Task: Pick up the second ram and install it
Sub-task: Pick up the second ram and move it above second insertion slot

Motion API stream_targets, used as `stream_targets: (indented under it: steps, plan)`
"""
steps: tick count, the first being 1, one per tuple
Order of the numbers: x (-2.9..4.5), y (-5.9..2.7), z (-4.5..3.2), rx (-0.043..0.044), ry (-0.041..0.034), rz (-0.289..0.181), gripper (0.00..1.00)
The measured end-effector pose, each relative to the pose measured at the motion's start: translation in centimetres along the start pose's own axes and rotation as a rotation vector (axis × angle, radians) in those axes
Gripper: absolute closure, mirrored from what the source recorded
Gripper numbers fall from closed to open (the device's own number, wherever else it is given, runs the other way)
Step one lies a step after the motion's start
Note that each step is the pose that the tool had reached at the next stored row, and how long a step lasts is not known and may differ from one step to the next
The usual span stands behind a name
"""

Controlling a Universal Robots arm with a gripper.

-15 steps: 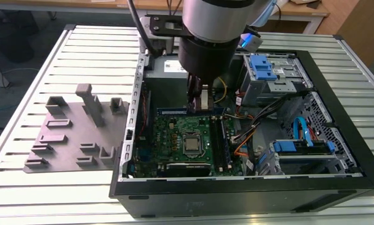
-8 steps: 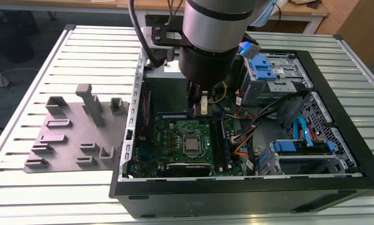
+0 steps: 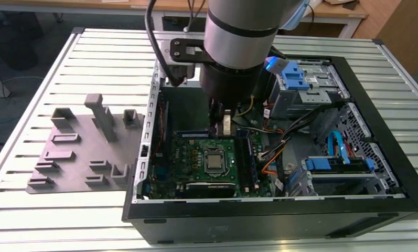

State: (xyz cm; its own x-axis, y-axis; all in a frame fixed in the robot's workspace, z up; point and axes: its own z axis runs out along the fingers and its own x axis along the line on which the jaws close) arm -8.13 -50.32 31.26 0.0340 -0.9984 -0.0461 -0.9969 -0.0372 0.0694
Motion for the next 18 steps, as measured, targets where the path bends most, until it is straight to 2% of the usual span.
stream_targets:
  steps: [15,18]
  plan:
    - [0.17,-0.19,2.61,0.0,0.0,0.0,0.89]
    - [0.2,-1.1,2.76,-0.0002,0.0001,0.0,0.89]
